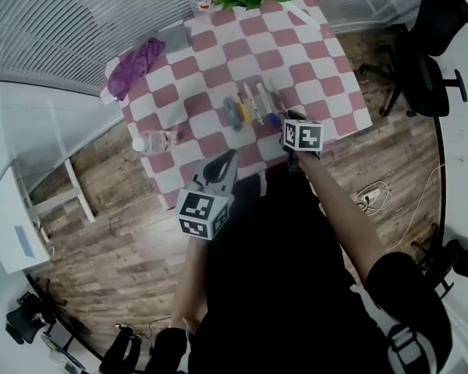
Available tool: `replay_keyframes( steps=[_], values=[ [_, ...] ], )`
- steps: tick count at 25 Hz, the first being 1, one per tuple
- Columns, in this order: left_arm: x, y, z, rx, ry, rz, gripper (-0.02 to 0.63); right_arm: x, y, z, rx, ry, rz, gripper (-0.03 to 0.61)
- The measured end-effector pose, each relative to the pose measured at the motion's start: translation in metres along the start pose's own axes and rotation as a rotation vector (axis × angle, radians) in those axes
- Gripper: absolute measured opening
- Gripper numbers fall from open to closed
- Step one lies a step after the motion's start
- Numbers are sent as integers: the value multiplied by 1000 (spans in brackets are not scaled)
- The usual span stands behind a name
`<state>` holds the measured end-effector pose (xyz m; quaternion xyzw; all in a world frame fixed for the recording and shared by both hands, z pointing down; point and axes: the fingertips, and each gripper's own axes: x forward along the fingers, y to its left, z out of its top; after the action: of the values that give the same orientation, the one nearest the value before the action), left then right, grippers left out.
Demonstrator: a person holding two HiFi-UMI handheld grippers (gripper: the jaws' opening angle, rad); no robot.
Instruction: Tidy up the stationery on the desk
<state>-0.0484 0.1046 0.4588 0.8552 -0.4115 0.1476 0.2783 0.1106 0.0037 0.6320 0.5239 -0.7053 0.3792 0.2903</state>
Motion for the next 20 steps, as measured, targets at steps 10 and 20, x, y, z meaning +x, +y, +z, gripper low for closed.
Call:
replay_keyframes(
  steps=[10,20],
  values=[
    [-11,-16,7,-10,-62,73,35,-47,-1,18,-84,-114,65,105],
    [-5,-80,26,-20,-152,122,35,-141,1,34,-221,-215,292,21]
  ],
)
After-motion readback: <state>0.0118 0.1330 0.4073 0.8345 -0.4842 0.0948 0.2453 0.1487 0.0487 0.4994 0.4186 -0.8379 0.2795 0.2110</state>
